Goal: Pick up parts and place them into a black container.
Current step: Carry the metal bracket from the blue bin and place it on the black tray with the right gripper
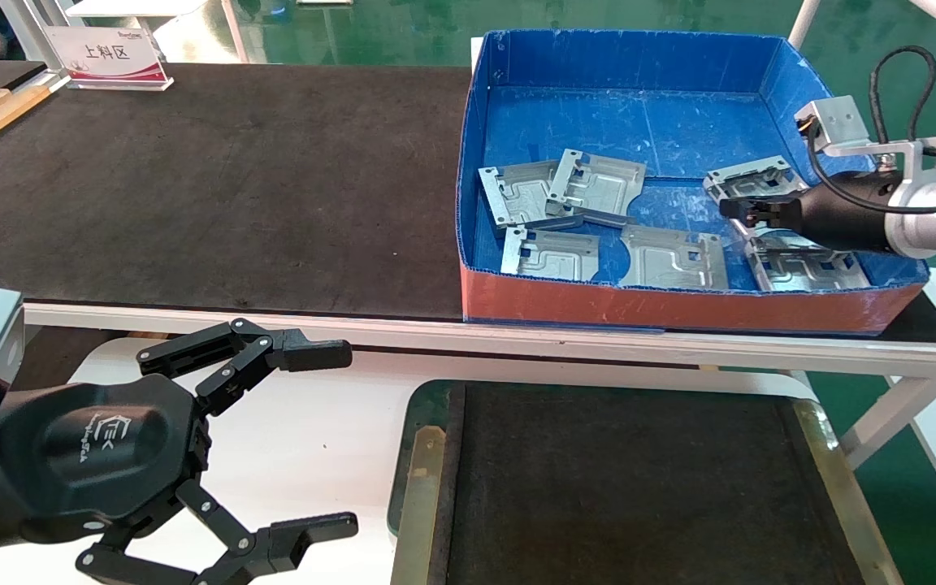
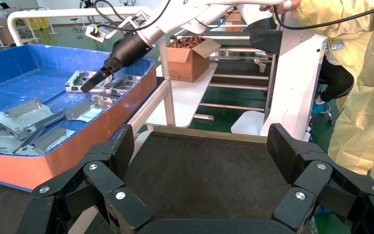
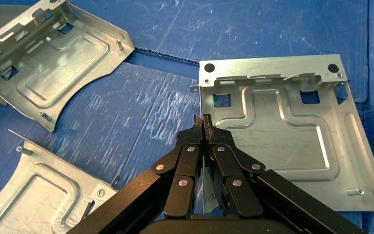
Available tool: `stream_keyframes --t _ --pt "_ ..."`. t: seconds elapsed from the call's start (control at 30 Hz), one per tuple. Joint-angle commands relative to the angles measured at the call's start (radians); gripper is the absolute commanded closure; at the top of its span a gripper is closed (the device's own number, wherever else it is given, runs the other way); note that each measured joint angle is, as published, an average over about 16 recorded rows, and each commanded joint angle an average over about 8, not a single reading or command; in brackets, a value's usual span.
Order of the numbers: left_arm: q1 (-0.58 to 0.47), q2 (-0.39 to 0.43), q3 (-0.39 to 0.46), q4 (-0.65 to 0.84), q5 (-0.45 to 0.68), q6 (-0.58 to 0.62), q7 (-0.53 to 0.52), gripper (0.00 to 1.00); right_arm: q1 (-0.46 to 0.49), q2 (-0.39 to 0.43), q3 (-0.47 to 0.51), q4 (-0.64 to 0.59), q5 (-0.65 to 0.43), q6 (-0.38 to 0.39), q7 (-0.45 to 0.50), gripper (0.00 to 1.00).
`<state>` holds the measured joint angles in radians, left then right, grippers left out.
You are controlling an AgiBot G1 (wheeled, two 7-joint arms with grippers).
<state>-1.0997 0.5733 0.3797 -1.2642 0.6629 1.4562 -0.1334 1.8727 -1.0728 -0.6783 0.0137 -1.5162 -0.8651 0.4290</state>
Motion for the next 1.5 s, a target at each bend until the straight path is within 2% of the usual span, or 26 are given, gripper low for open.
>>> stream_keyframes --t 0.03,0.37,0.6,0.83,1.13,1.37,1.5 --pt "0.000 0.000 0.000 0.000 0.000 0.000 0.000 0.00 0.000 0.003 0.001 0.004 0.002 0.000 -0.006 1.00" --pt "0.000 0.000 0.000 0.000 0.000 0.000 0.000 0.00 0.034 0.028 0.008 0.034 0.011 -0.034 -0.074 1.00" --pt "0.000 0.000 0.000 0.000 0.000 0.000 0.000 0.00 0.065 0.058 0.019 0.060 0.028 -0.112 -0.136 1.00" --pt "0.000 0.000 0.000 0.000 0.000 0.000 0.000 0.00 0.090 0.105 0.039 0.100 0.062 -0.242 -0.207 1.00" --pt "0.000 0.000 0.000 0.000 0.000 0.000 0.000 0.00 0.115 0.167 0.069 0.186 0.120 -0.457 -0.260 1.00" --pt "0.000 0.000 0.000 0.000 0.000 0.000 0.000 0.00 0.100 0.212 0.084 0.329 0.167 -0.630 -0.266 1.00" --pt "0.000 0.000 0.000 0.000 0.000 0.000 0.000 0.00 0.070 0.235 0.089 0.456 0.216 -0.701 -0.227 1.00"
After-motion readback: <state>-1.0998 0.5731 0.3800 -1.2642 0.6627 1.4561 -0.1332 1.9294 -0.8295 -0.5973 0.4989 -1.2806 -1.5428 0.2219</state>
